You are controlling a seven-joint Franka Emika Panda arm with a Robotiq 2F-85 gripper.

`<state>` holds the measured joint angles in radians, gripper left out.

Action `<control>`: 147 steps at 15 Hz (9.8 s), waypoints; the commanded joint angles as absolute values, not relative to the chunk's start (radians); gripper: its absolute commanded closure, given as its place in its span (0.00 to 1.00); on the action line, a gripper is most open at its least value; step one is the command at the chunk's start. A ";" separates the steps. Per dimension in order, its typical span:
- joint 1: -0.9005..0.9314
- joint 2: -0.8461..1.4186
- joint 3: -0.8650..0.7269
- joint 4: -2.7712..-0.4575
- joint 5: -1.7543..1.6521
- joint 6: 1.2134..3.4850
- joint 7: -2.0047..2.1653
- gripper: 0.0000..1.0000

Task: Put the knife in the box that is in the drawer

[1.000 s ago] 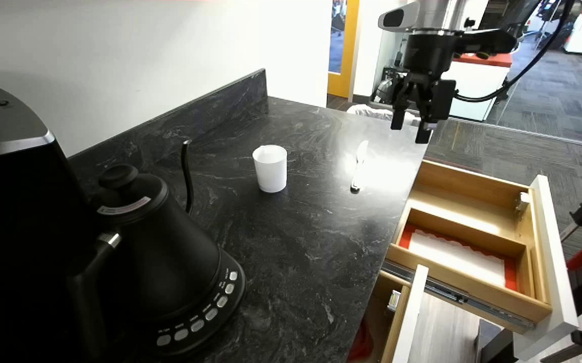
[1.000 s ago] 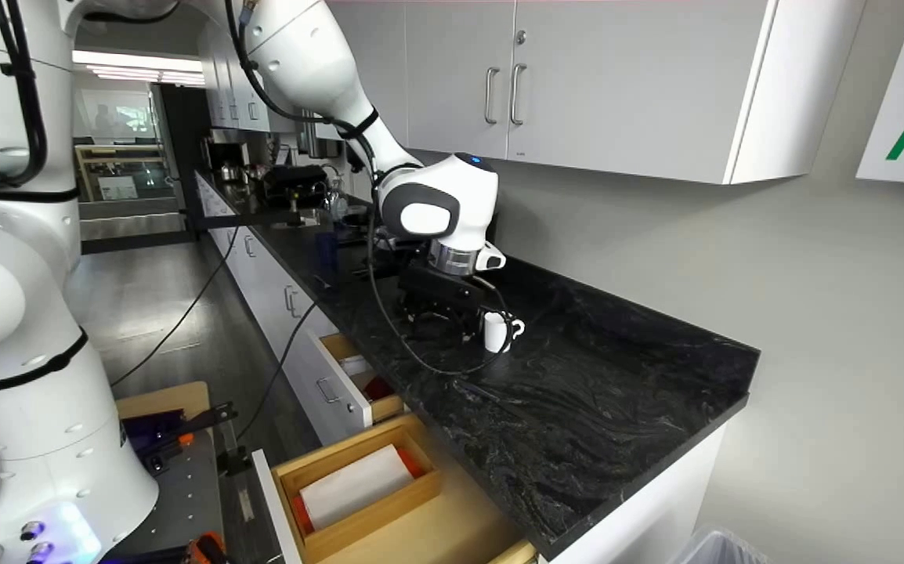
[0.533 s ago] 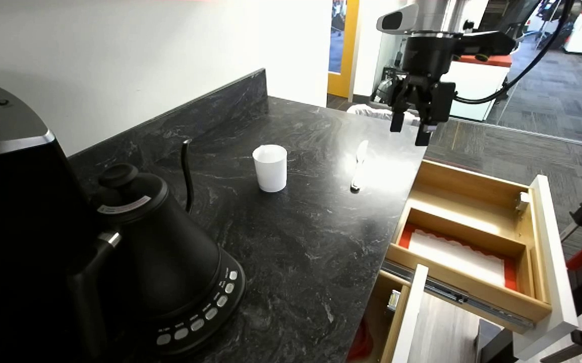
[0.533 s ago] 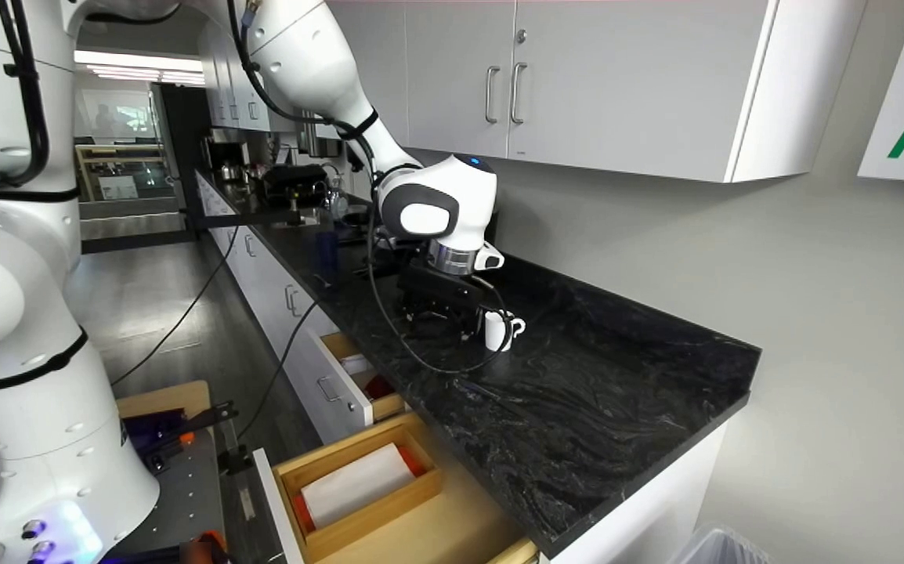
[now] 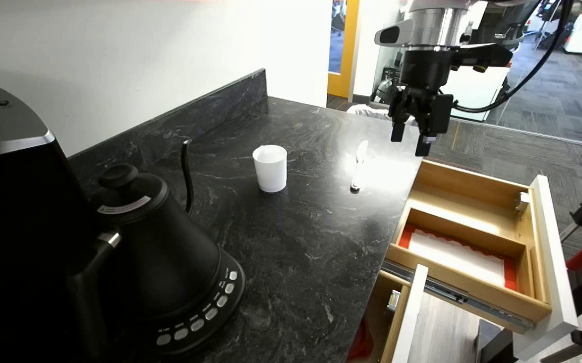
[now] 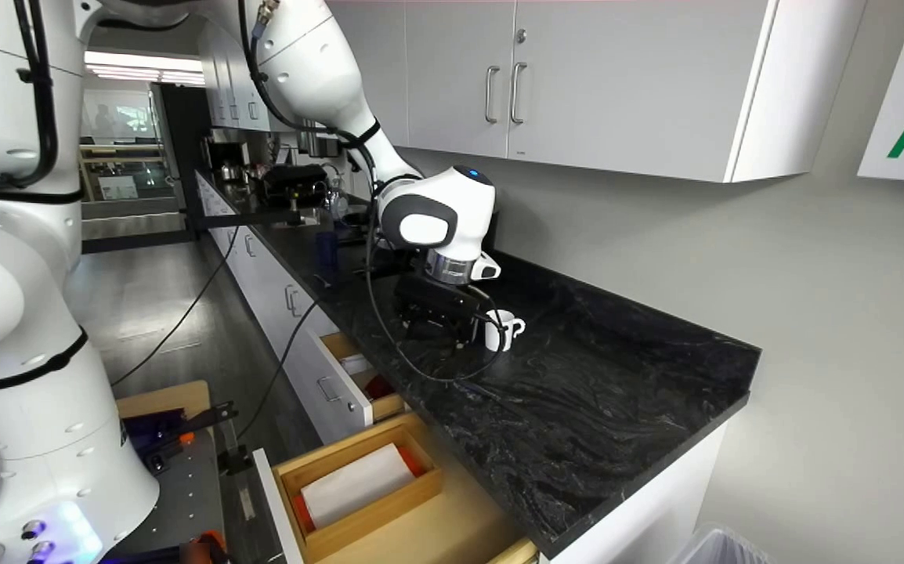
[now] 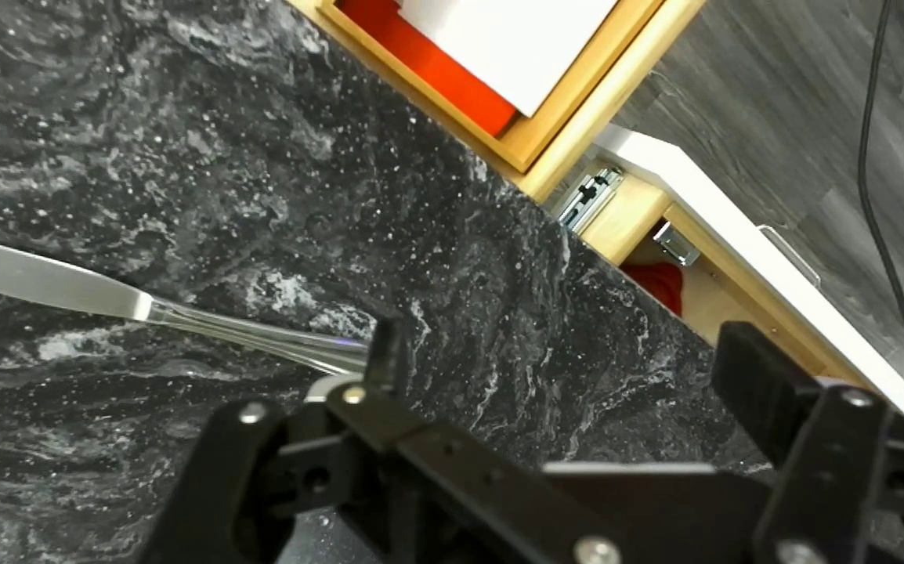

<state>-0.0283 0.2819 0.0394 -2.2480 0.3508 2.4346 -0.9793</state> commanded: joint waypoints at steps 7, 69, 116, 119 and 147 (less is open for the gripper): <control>-0.056 0.331 0.071 -2.236 0.105 2.492 -1.133 0.00; -0.236 0.641 0.229 -2.032 0.012 2.720 -1.735 0.00; -0.121 0.199 0.111 -2.424 -0.197 2.610 -1.811 0.92; -0.110 0.130 0.101 -2.480 -0.227 2.585 -1.871 0.92; 0.112 0.072 0.155 -2.551 -0.518 2.410 -2.417 0.92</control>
<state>0.0828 0.0869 0.1456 -2.5235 -0.5126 2.4159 -2.4163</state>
